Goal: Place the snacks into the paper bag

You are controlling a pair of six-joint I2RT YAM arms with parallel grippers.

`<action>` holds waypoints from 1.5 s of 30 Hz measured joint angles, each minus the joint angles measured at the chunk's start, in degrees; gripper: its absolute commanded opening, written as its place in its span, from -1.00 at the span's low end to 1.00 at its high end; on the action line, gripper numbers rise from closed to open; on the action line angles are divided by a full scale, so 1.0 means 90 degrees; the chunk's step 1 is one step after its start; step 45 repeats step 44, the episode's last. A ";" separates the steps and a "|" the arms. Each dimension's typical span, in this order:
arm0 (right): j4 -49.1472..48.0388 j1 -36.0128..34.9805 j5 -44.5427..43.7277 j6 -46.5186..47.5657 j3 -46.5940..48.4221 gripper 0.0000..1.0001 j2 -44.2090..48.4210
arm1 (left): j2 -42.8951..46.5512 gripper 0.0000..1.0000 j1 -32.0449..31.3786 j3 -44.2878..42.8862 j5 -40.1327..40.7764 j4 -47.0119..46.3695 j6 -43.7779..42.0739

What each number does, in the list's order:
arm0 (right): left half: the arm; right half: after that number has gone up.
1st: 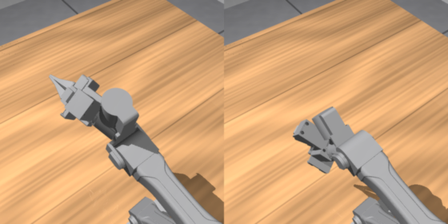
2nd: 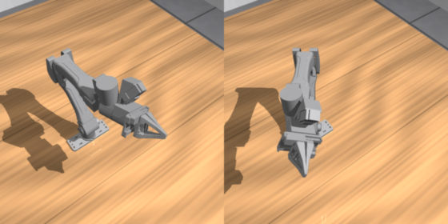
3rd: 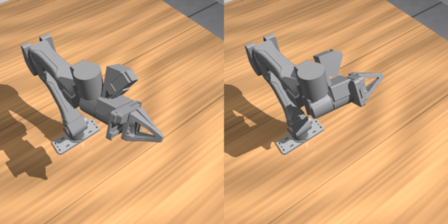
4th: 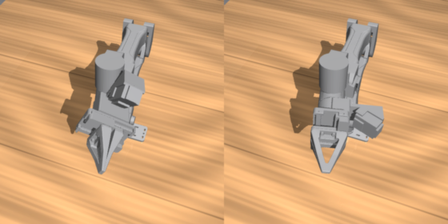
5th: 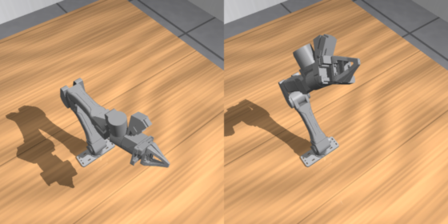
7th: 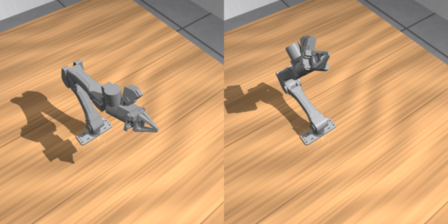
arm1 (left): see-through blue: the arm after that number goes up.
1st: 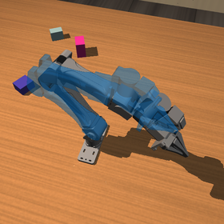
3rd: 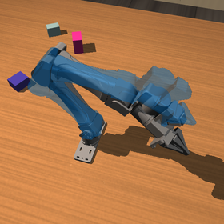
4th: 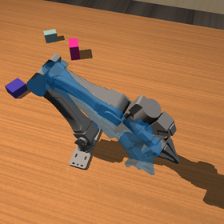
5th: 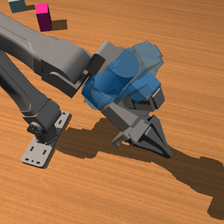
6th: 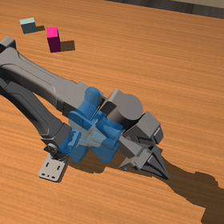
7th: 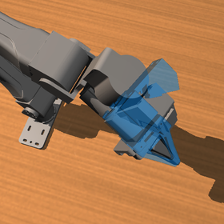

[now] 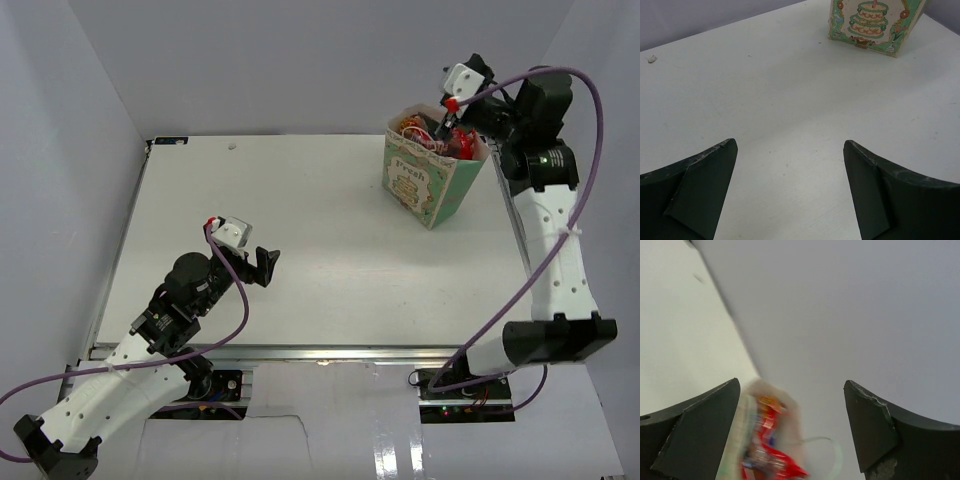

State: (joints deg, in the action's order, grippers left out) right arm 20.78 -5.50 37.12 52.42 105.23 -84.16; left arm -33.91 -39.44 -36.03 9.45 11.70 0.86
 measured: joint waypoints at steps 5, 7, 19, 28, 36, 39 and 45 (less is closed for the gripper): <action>-0.0313 -0.0056 0.1307 -0.2647 -0.2467 0.80 0.1904 | -0.0019 0.96 0.0000 0.0000 -0.0095 0.0000 0.0002; -0.0386 -0.0085 0.1379 -0.3274 -0.3534 0.80 0.2368 | -0.0017 0.96 0.0000 0.0000 -0.0107 0.0002 0.0002; -0.0678 -0.0053 -0.1797 -0.4597 -0.7254 0.80 0.4269 | 0.0007 0.96 0.0000 0.0000 -0.0107 -0.0002 0.0002; -0.1173 -0.0058 -0.2545 -0.4711 -0.7422 0.80 0.4602 | -0.0083 0.96 0.0002 0.0000 -0.0104 -0.0002 0.0002; -0.1328 -0.0058 -0.2873 -0.4609 -0.7560 0.80 0.4908 | -0.0112 0.96 0.0002 0.0000 -0.0104 -0.0002 0.0002; -0.1433 -0.0058 -0.2970 -0.4612 -0.7594 0.80 0.5042 | -0.0136 0.96 0.0000 0.0000 -0.0104 0.0000 0.0002; -0.1530 -0.0058 -0.3062 -0.4619 -0.7618 0.80 0.5064 | -0.0141 0.96 0.0000 0.0000 -0.0104 0.0000 0.0002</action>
